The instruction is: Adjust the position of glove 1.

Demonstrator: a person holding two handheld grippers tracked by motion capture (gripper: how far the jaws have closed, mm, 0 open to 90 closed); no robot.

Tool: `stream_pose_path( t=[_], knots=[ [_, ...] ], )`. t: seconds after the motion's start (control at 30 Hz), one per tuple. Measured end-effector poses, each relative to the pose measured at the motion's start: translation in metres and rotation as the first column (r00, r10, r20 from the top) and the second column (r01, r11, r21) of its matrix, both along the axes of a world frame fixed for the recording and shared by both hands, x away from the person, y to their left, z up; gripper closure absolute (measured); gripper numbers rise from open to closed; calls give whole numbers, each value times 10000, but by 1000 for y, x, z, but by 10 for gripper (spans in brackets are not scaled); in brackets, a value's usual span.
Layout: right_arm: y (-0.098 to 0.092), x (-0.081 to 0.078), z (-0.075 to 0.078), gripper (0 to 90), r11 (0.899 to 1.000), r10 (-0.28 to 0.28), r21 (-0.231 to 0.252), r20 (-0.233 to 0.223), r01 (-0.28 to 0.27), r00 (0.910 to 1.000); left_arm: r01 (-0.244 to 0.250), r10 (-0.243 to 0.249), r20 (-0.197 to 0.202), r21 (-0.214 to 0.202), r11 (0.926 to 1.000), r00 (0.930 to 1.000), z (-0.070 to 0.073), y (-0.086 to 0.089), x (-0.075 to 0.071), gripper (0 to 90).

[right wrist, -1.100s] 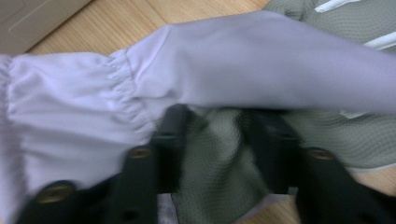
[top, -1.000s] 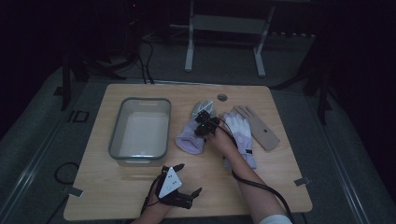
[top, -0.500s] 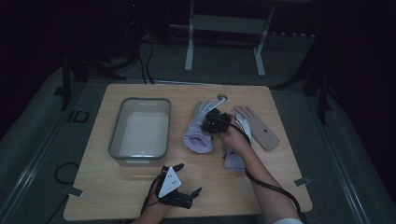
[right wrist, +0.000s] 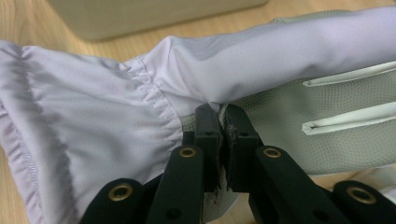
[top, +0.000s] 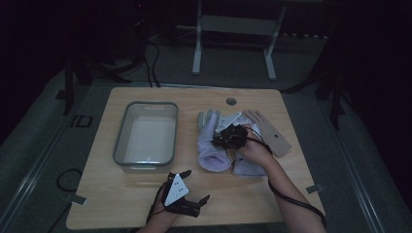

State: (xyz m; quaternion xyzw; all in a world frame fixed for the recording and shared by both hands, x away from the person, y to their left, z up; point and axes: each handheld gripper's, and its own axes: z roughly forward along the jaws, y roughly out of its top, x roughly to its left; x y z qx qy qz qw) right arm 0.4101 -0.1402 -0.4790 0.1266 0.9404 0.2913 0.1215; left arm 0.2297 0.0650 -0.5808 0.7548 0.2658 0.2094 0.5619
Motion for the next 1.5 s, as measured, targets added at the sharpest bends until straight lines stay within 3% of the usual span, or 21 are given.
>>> stream_pose_path(
  t=[0.3, 0.43, 0.53, 0.63, 0.77, 0.93, 1.1, 1.23, 1.5],
  knots=[
    [5, 17, -30, 844, 9977, 283, -619, -124, -291, 9995, 37, -37, -27, -2, 10000, 10000, 0, 0, 0, 0],
    [5, 24, -48, 733, 9948, 178, -987, -793, -256, 9967, 35, -35, -25, -12, 10000, 10000, 0, 0, 0, 0],
    [4, 26, -50, 628, 9957, -23, -923, -984, -68, 9951, 12, -12, -3, 0, 10000, 10000, 0, 0, 0, 0],
    [3, 25, -46, 552, 9972, -71, -746, -1196, -19, 9928, 21, -21, -23, -5, 10000, 10000, 0, 0, 0, 0],
    [-3, 23, -35, 493, 9981, -270, -578, -1049, 210, 9941, 27, -27, -21, 4, 10000, 10000, 0, 0, 0, 0],
    [-17, 19, -15, 442, 9968, -622, 430, -1146, 675, 9915, 17, -17, -39, 3, 10000, 10000, 0, 0, 0, 0],
    [-32, 14, -1, 426, 9888, -943, 1060, -1021, 1051, 9903, 4, -4, -54, 3, 10000, 10000, 0, 0, 0, 0],
    [-42, 11, 7, 425, 9839, -1161, 1252, -937, 1274, 9888, -16, 16, -62, 2, 10000, 10000, 0, 0, 1, 0],
    [-80, 8, 26, 427, 9696, -1878, 1442, -795, 1977, 9790, -6, 6, -61, 17, 10000, 10000, 0, 0, 0, 0]
  ],
)
